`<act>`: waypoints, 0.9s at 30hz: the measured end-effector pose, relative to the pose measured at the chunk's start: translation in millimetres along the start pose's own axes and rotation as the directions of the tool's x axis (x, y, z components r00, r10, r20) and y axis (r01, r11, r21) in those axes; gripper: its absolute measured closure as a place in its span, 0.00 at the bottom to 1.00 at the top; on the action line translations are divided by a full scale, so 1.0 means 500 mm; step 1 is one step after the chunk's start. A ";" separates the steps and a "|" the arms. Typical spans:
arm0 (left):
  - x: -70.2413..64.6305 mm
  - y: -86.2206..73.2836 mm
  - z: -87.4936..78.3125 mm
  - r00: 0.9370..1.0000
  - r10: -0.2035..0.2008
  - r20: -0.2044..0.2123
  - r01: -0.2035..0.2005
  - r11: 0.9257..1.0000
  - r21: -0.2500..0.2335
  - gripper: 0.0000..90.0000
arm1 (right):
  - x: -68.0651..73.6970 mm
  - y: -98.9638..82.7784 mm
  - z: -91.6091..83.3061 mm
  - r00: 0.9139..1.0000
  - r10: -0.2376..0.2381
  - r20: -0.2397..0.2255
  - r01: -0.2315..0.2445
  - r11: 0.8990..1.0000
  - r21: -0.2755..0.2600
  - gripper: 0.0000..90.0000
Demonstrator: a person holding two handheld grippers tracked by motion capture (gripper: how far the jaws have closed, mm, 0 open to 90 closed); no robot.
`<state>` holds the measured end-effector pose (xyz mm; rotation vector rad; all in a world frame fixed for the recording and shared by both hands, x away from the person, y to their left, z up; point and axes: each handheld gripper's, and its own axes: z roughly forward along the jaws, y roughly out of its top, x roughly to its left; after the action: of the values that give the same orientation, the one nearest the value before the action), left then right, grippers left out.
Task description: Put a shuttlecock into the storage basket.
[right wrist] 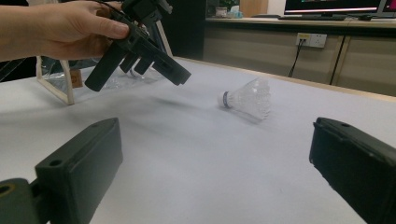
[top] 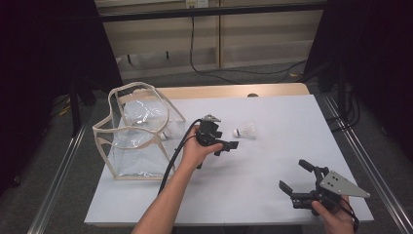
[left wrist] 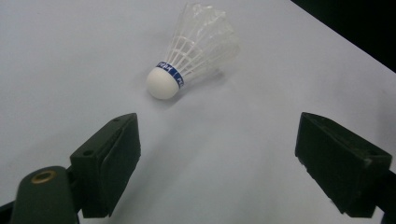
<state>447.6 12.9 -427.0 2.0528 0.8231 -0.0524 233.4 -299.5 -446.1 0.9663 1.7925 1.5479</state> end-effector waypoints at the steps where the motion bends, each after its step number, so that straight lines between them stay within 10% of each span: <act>1: 0.000 0.001 0.001 1.000 0.005 -0.006 -0.005 1.000 0.000 0.16 | 0.000 0.000 0.000 1.000 0.002 0.000 -0.002 1.000 0.000 0.03; 27: 0.018 -0.005 0.029 0.998 0.043 -0.042 -0.044 0.999 -0.014 0.18 | -0.001 0.000 -0.001 1.000 0.000 0.002 0.000 1.000 -0.001 0.03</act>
<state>456.9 7.3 -440.5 2.0632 0.8017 0.0213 233.4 -300.2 -446.0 0.9668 1.7898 1.5472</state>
